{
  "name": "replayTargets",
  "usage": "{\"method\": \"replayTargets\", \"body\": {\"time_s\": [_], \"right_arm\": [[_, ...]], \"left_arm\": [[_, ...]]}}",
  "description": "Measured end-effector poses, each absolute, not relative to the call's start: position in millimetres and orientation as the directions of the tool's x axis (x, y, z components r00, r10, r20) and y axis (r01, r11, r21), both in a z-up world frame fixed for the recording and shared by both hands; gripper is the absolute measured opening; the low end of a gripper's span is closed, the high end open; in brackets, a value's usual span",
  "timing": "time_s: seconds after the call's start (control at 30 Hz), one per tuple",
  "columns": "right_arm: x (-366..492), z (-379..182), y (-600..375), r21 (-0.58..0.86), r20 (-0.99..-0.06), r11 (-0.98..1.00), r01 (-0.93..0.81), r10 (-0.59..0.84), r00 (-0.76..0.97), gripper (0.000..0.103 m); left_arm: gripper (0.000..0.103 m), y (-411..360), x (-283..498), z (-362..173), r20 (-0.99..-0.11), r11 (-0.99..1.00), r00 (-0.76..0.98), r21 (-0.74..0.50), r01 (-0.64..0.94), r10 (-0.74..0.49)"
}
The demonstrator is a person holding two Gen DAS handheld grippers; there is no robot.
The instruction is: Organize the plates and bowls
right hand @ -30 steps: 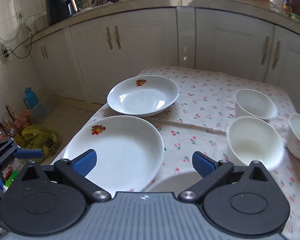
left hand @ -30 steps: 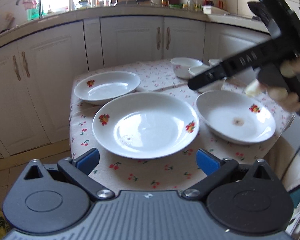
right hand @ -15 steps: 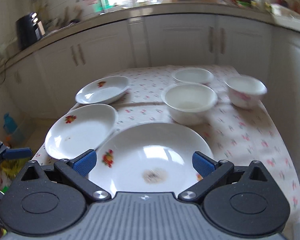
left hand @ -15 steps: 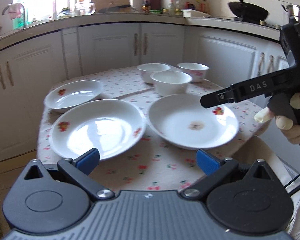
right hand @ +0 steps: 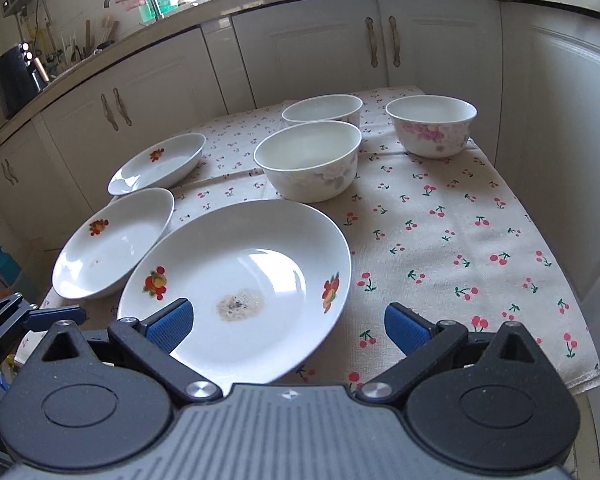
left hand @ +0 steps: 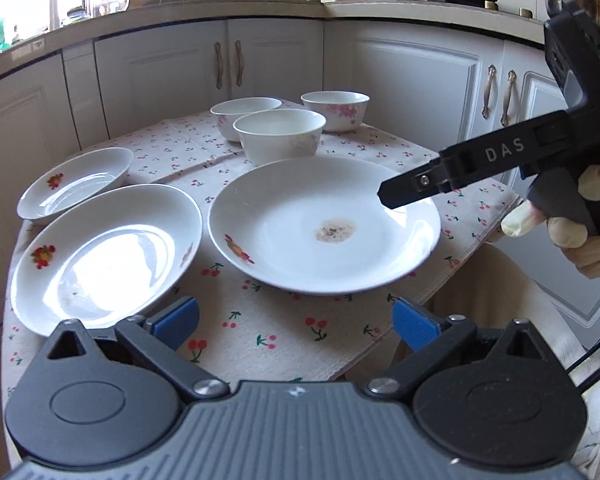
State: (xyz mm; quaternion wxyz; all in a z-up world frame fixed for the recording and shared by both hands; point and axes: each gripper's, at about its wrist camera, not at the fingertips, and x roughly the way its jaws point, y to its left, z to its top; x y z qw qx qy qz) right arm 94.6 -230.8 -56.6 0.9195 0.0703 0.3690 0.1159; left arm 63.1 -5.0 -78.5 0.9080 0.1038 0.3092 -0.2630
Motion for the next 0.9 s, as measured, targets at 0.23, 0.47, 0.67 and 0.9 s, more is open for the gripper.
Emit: {"method": "replayTargets", "body": {"time_s": [0.23,0.47,0.67,0.9], "right_arm": [[110,-62,-230,0.223,-0.68,0.955,-0.196,0.296,0.67,0.103],[130,-66,-228,0.228,-0.687,0.947,-0.225,0.32,0.653,0.101],[147,-71,-229,0.223,-0.706,0.942,-0.251,0.334,0.625,0.084],[165,-76,-231,0.23,-0.717,0.924,-0.305,0.373,0.589,0.073]], "left_arm": [[0.102,-11,76,-90,-0.626,0.831,0.656,0.024,0.555,-0.421],[0.1,-13,87,-95,-0.617,0.817,0.645,0.007,0.577,-0.451],[0.095,-19,91,-98,-0.617,0.794,0.628,0.009,0.608,-0.475],[0.095,-20,94,-98,-0.613,0.768,0.612,0.014,0.64,-0.499]]}}
